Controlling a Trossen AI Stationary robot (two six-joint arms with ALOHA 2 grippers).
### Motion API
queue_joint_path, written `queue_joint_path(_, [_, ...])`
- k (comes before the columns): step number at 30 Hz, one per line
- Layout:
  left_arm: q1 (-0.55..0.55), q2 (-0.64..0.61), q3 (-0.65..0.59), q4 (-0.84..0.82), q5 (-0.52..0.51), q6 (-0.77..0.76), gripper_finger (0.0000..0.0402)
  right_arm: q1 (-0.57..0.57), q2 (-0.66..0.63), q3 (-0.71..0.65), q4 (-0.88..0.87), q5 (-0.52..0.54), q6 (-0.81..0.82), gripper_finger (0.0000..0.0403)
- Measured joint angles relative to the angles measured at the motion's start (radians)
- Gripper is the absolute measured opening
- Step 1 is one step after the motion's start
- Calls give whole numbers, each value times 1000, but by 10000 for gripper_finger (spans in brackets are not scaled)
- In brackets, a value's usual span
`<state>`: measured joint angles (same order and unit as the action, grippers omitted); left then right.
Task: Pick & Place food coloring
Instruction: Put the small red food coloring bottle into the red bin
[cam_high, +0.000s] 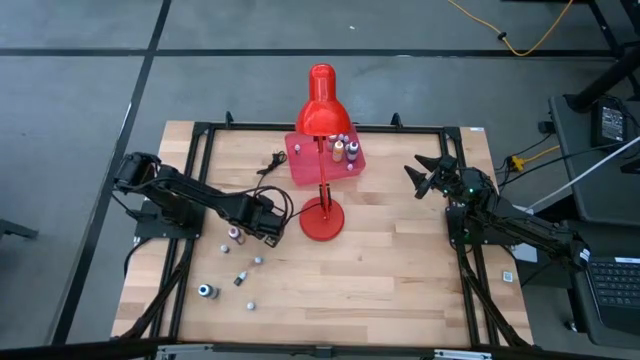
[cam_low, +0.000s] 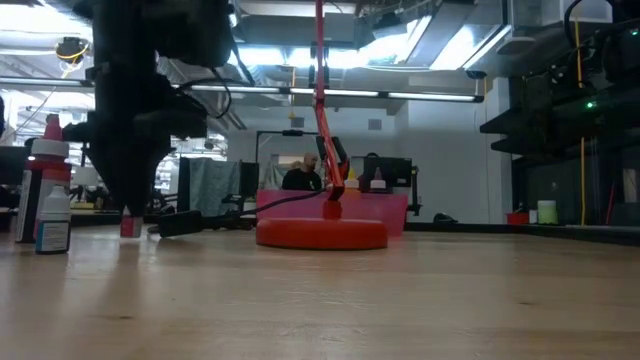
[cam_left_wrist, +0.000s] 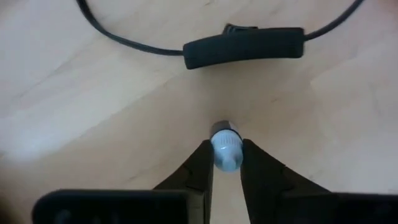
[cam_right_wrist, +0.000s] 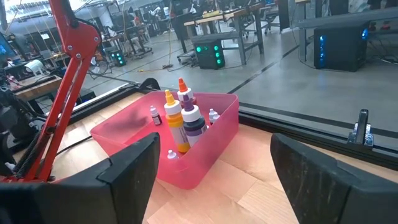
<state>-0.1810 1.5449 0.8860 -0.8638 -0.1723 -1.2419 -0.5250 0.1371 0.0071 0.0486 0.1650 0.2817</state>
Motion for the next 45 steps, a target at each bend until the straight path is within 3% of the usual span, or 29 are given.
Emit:
queue_joint_path(11, [110, -216, 138, -286, -105, 188, 58, 0, 0, 0, 0, 0, 1, 306])
queue_joint_path(18, [292, -378, 178, -356, -149, 383, 58, 0, 0, 0, 0, 0, 1, 306])
queue_joint_path(24, [505, -438, 212, -355, -131, 654, 58, 0, 0, 0, 0, 0, 0, 306])
queue_joint_path(33, [767, -316, 287, -215, -26, 1068, 53, 0, 0, 0, 0, 0, 1, 306])
queue_joint_path(45, [812, 28, 477, -155, 12, 1441, 53, 0, 0, 0, 0, 0, 1, 306])
